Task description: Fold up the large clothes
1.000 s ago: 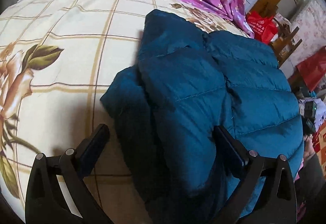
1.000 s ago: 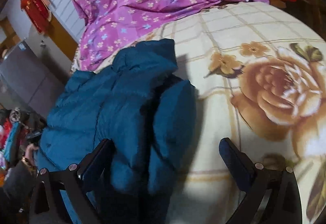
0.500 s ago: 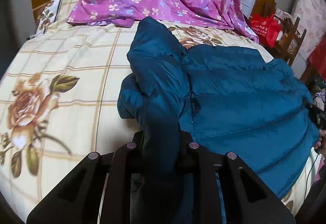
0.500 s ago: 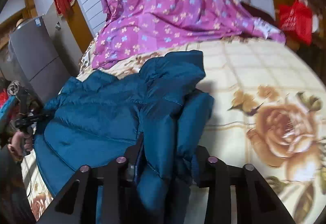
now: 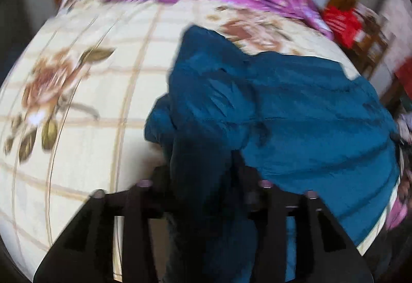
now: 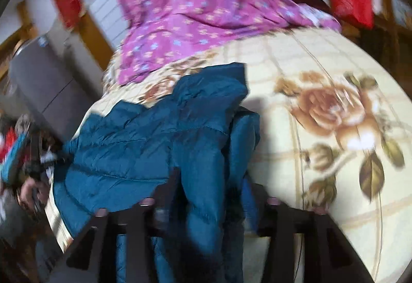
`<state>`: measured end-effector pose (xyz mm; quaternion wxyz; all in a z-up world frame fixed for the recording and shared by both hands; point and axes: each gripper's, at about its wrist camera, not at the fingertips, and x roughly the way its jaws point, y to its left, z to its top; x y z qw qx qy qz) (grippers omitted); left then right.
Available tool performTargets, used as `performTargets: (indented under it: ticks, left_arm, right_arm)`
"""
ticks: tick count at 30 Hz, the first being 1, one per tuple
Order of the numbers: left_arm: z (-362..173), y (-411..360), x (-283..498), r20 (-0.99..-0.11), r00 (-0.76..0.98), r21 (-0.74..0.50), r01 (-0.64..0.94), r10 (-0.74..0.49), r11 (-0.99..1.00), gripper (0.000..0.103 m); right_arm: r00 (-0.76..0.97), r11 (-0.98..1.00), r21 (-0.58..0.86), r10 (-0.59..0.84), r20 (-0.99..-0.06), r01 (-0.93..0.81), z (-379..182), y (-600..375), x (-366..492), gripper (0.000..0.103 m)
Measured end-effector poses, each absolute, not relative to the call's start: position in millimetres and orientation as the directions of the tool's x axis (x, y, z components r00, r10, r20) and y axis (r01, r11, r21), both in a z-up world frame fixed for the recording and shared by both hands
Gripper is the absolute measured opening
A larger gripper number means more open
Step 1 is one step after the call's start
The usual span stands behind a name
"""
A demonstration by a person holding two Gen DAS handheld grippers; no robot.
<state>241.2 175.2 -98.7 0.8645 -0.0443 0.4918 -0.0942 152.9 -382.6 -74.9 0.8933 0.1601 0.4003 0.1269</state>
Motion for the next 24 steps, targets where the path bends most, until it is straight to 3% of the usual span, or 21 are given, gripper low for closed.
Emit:
performTargets:
  ticks: [4, 6, 8, 12, 16, 19, 21, 24]
  left_arm:
    - [-83.2, 199.4, 228.0, -0.811, 0.538, -0.232, 0.062, -0.228, 0.971, 0.048]
    - [-66.6, 203.7, 216.4, -0.791, 0.586, -0.199, 0.026, -0.176, 0.98, 0.048]
    - [-44.6, 195.0, 206.1, -0.749, 0.645, -0.172, 0.03, -0.15, 0.985, 0.048]
    - [-33.1, 151.4, 202.7, -0.719, 0.668, -0.142, 0.131, -0.193, 0.981, 0.049]
    - [-53.6, 110.0, 218.4, -0.733, 0.639, -0.145, 0.188, -0.233, 0.971, 0.049]
    - [-88.6, 96.8, 233.2, -0.787, 0.6, -0.076, 0.137, -0.144, 0.988, 0.049]
    - [-106.9, 104.2, 237.1, -0.78, 0.603, -0.12, 0.122, -0.169, 0.985, 0.051]
    - [-113.8, 117.7, 237.6, -0.755, 0.615, -0.211, 0.1, -0.227, 0.972, 0.051]
  right_arm:
    - [0.7, 0.873, 0.487, 0.37, -0.61, -0.037, -52.3, -396.5, 135.7, 0.055]
    - [0.731, 0.886, 0.463, 0.328, -0.598, -0.019, -33.6, -395.4, 124.1, 0.069]
    - [0.755, 0.909, 0.416, 0.291, -0.587, -0.027, -15.0, -383.9, 115.7, 0.077]
    - [0.756, 0.94, 0.339, 0.238, -0.61, -0.022, 2.1, -347.1, 124.4, 0.082]
    - [0.697, 0.965, 0.264, 0.194, -0.691, -0.006, -20.6, -310.2, 152.4, 0.082]
    - [0.632, 0.969, 0.245, 0.18, -0.754, 0.016, -57.7, -305.6, 170.8, 0.082]
    - [0.595, 0.975, 0.217, 0.146, -0.79, 0.05, -86.3, -309.9, 180.5, 0.084]
    - [0.628, 0.97, 0.242, 0.167, -0.76, 0.035, -102.1, -315.6, 178.9, 0.093]
